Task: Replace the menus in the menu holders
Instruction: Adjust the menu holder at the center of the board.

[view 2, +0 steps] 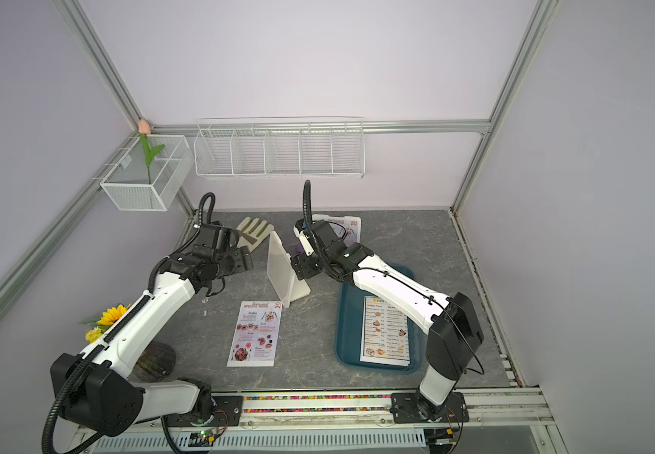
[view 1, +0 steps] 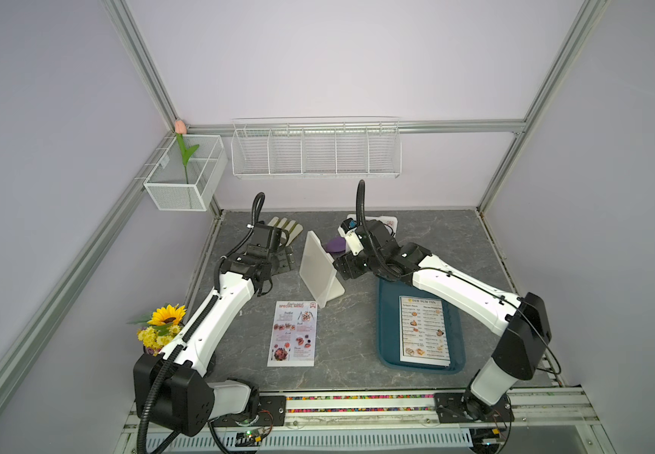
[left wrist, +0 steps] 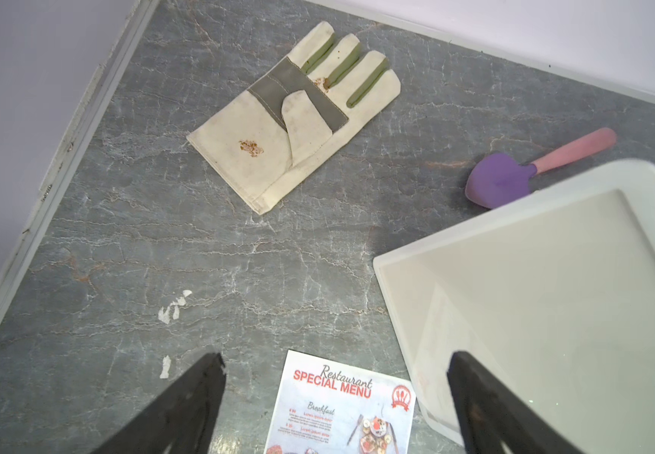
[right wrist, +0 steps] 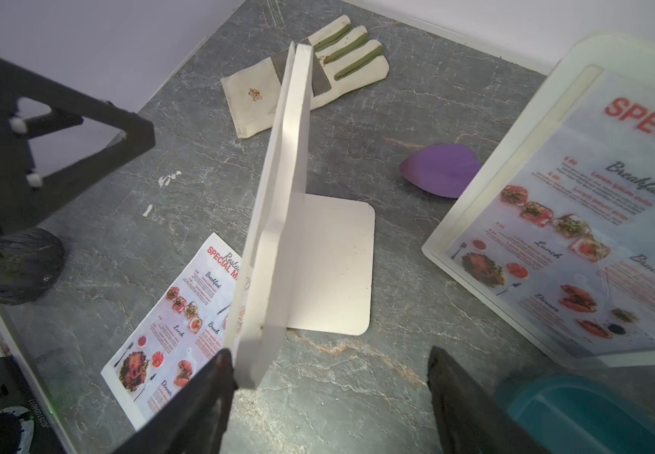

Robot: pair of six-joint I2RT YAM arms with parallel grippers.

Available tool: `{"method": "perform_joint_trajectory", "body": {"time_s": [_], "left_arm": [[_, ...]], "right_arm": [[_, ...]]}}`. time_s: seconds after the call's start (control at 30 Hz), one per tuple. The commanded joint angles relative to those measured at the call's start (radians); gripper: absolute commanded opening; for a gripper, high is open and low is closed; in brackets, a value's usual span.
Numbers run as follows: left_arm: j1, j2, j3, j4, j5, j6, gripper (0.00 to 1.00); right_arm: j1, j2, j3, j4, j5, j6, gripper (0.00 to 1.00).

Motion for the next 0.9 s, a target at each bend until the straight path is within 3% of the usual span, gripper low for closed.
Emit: {"method": "perform_joint_trajectory", "body": {"time_s": [0.0,0.17,0.33,0.47,0.63,0.87], "left_arm": [[0.000,-0.020,-0.007,0.004,-0.014,-0.024,0.91],[0.000,-0.011,0.006,0.003,-0.022,-0.017,0.91],[0.000,-0.008,0.011,0.007,-0.031,-0.015,0.92],[0.000,-0.007,0.016,0.008,-0.035,-0.012,0.91],[0.000,-0.002,0.032,0.001,-0.030,-0.008,0.92],[0.000,0.005,0.042,-0.004,-0.004,0.005,0.92]], "right_arm": [[-0.003,-0.010,-0.028,0.023,0.001,0.036,0.79],[-0.004,-0.083,-0.016,-0.004,0.078,0.013,0.80],[0.015,-0.112,0.020,-0.035,-0.011,-0.018,0.80],[0.053,-0.066,0.015,-0.025,-0.018,-0.008,0.88],[0.062,0.018,0.029,-0.012,0.092,0.005,0.89],[0.033,0.115,0.082,-0.017,0.138,-0.012,0.88]]}}
